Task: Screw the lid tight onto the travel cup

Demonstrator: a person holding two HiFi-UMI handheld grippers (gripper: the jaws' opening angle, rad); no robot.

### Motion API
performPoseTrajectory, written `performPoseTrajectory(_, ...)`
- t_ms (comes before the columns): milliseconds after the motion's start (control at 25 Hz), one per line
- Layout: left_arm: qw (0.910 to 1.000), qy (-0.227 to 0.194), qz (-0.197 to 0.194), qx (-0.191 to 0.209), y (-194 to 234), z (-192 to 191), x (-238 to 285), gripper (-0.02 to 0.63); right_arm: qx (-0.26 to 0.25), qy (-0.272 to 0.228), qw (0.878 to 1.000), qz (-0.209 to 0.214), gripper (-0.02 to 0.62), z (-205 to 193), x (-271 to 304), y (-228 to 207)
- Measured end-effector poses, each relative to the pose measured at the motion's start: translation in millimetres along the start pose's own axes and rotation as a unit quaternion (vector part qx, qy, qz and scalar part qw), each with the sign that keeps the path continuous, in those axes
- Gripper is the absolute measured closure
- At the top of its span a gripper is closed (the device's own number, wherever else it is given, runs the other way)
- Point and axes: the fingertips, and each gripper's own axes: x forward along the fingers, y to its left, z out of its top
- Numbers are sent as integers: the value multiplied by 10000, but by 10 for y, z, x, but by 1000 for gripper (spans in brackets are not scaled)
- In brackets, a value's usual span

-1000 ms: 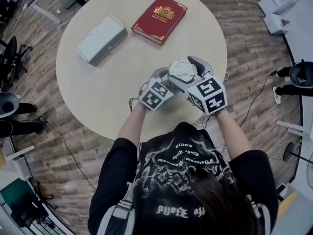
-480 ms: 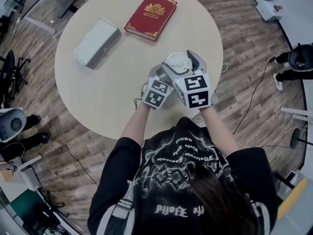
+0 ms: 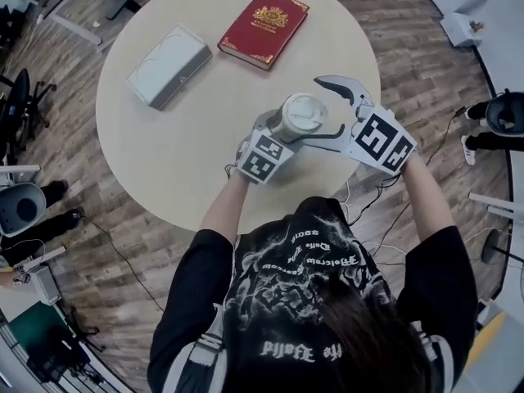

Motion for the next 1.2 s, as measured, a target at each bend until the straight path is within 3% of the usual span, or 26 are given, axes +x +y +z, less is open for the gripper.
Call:
performPoseTrajectory(120, 9998, 46, -182, 118, 5, -7, 4, 241, -960, 620, 9909, 716, 114, -87, 16, 17)
performPoseTrajectory(240, 9988, 111, -400, 254, 10, -11, -13, 241, -2039, 1284, 9594, 1464, 114, -184, 75, 89)
performPoseTrajectory(360, 9966, 209, -676, 418, 17, -11, -20, 241, -3470, 1929, 8971, 1939, 114, -367, 145, 106)
performPoseTrajectory(480, 9942, 286, -882, 545, 24, -9, -24, 241, -4674, 2073, 8294, 2251, 114, -415, 230, 85)
performPoseTrajectory(680, 9905, 369, -1122, 700, 29, 6, -23, 242, -5981, 2026, 7204, 2868, 122, -454, 322, 147)
performPoseTrajectory(760, 9899, 354, -1171, 711, 38, 10, -22, 242, -6170, 1992, 6937, 3136, 140, -487, 337, 199)
performPoseTrajectory(840, 9901, 312, -1179, 700, 61, 13, -19, 241, -6103, 1929, 6942, 3291, 141, -488, 353, 218)
performPoseTrajectory(1000, 9923, 230, -1080, 568, 65, 19, -13, 241, -5892, 1943, 7130, 3266, 141, -483, 365, 225)
performPoseTrajectory(1080, 9944, 164, -946, 436, 63, 12, -4, 241, -5673, 1965, 7299, 3268, 140, -478, 372, 230)
performPoseTrajectory(1200, 9958, 124, -851, 306, 63, -21, 3, 241, -5129, 1961, 7705, 3237, 140, -444, 402, 263)
